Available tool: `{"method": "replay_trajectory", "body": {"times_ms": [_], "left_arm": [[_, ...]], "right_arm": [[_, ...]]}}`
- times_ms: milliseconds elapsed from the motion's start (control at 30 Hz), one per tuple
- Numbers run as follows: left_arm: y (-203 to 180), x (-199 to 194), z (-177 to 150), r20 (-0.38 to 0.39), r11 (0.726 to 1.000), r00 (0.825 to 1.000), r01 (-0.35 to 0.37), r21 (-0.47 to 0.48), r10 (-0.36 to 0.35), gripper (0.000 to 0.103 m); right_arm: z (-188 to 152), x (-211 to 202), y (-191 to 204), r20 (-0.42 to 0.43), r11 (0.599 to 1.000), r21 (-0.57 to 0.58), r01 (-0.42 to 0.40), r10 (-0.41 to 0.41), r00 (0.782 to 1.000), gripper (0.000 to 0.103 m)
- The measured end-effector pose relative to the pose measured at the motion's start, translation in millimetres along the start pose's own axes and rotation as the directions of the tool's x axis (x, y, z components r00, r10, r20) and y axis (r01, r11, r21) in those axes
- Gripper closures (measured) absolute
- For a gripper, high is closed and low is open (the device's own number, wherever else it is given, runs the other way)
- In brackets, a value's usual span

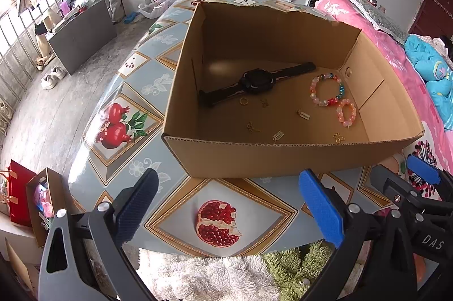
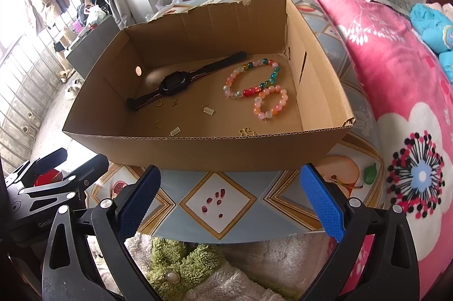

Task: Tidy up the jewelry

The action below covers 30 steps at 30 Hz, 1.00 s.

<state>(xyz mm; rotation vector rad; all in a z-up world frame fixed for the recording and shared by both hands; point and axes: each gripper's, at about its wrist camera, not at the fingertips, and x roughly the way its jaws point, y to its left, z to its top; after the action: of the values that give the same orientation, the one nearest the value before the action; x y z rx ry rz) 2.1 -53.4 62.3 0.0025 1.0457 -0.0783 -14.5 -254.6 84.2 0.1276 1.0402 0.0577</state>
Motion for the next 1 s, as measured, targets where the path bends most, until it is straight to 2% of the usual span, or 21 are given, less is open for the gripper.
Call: {"method": "replay_trajectory", "body": {"times_ms": [1000], "left_arm": [[-0.2, -0.1, -0.6, -0.002, 1.0, 1.0, 0.0, 0.001, 0.0, 0.005]], "right_arm": [[-1.3, 1.8, 1.2, -0.007, 1.0, 0.004, 0.0, 0.0, 1.0, 0.008]]}}
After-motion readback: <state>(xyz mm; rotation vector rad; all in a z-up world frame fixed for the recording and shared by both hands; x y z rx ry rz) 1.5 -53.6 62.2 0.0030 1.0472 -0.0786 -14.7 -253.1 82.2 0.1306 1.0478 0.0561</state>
